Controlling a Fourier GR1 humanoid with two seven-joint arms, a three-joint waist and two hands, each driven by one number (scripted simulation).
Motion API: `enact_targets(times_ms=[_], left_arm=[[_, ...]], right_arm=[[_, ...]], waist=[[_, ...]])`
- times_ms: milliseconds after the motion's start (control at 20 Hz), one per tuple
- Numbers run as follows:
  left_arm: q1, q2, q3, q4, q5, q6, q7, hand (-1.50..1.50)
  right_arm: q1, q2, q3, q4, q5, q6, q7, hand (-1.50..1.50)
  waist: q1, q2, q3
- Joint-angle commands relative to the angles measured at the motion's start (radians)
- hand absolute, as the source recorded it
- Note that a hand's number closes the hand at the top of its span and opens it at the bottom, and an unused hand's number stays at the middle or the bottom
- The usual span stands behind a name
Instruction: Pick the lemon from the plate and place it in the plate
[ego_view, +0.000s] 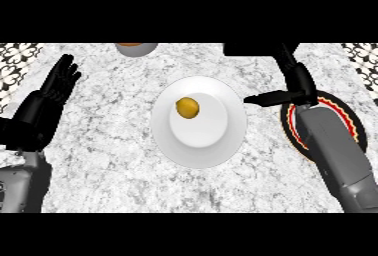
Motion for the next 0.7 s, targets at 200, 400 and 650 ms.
enact_targets(times_ms=[200,400,650], left_arm=[[-0.027,-0.017,-0.006,-0.034,-0.01,0.018,0.039,0.0],[-0.054,-0.017,0.004,0.069,-0.019,0.0,-0.027,0.0],[-0.001,-0.027,0.001,-0.015,-0.022,0.005,-0.014,0.0]], right_arm=[[0.033,-0.198,-0.099,0.08,-0.016,0.206,-0.098,-1.5],[0.051,-0.196,-0.11,0.147,0.015,0.266,-0.182,-1.5],[0.09,-0.235,-0.136,0.144,0.059,0.222,-0.26,-1.5]], waist=[[0.007,0.002,0.0],[0.005,0.003,0.0],[0.005,0.001,0.0]])
